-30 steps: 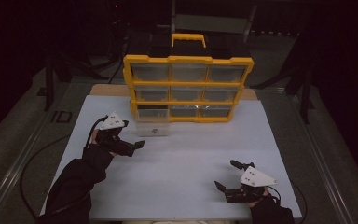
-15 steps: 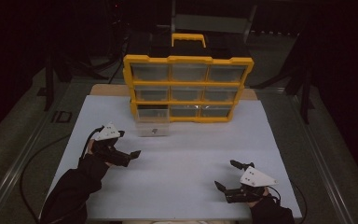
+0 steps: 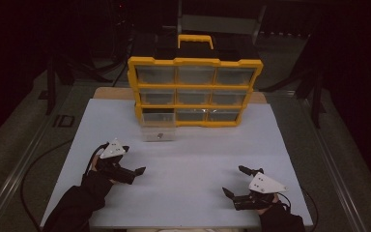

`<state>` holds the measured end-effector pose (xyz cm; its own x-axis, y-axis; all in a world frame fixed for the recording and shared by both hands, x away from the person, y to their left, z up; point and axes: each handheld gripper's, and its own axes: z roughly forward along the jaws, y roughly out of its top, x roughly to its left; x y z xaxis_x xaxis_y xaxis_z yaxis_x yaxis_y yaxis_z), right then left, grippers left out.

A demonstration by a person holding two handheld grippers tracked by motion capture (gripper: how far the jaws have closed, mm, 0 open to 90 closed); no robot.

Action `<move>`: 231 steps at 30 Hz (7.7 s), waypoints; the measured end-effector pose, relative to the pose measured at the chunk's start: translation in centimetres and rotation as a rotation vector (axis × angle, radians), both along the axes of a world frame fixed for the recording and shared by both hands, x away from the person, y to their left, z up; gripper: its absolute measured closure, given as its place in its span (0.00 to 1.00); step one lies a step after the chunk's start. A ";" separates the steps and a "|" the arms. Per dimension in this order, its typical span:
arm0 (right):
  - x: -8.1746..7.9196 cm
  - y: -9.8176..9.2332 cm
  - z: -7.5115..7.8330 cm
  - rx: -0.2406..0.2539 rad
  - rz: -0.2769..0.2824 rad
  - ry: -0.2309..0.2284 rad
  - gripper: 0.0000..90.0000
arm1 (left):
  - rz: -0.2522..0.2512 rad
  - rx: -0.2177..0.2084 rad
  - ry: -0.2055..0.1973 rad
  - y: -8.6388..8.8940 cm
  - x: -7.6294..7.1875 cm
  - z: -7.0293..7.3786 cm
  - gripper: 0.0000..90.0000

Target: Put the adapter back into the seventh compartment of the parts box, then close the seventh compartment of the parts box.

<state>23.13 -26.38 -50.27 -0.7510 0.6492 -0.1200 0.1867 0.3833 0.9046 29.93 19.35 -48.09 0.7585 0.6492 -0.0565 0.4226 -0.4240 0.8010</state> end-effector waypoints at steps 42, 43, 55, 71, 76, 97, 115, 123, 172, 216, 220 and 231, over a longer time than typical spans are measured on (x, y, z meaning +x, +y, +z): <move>0.0 0.0 0.0 -0.009 0.004 -0.006 0.09 | 0.010 0.022 -0.011 1.0 -1.9 -2.3 0.00; 0.0 0.0 0.0 -0.010 0.003 -0.007 0.09 | 0.006 0.025 -0.007 1.0 -1.8 -2.3 0.00; 0.0 0.1 0.0 -0.008 0.004 -0.004 0.09 | 0.001 0.028 0.006 1.0 -1.8 -2.5 0.00; 0.0 0.0 0.1 -0.005 0.003 -0.005 0.09 | -0.005 0.014 -0.003 0.9 -2.1 -1.7 0.00; 0.0 0.1 0.0 -0.008 0.003 -0.003 0.09 | 0.014 0.002 -0.021 0.8 -2.3 -0.5 0.00; 0.0 0.1 0.0 -0.006 -0.005 -0.005 0.09 | 0.065 0.013 -0.117 -0.8 -1.4 4.9 0.00; 0.0 0.1 0.0 -0.003 -0.003 -0.003 0.09 | 0.070 0.031 -0.153 -2.8 -0.6 5.5 0.00; 0.0 0.1 0.1 -0.007 0.001 -0.005 0.09 | 0.089 0.034 -0.147 -3.8 -0.2 4.4 0.00; 0.0 0.2 0.0 -0.004 0.006 0.003 0.09 | 0.207 0.090 -0.051 -7.5 1.8 -2.1 0.00; 0.0 0.1 0.0 -0.006 0.006 -0.003 0.09 | 0.331 0.127 -0.089 -7.5 2.6 -2.1 0.99; 0.0 0.1 0.0 -0.006 0.006 -0.002 0.09 | 0.328 0.129 -0.092 -7.6 2.7 -2.1 1.00; 0.0 0.1 0.0 -0.008 0.007 -0.002 0.09 | 0.306 0.087 -0.097 -7.7 3.5 -1.8 1.00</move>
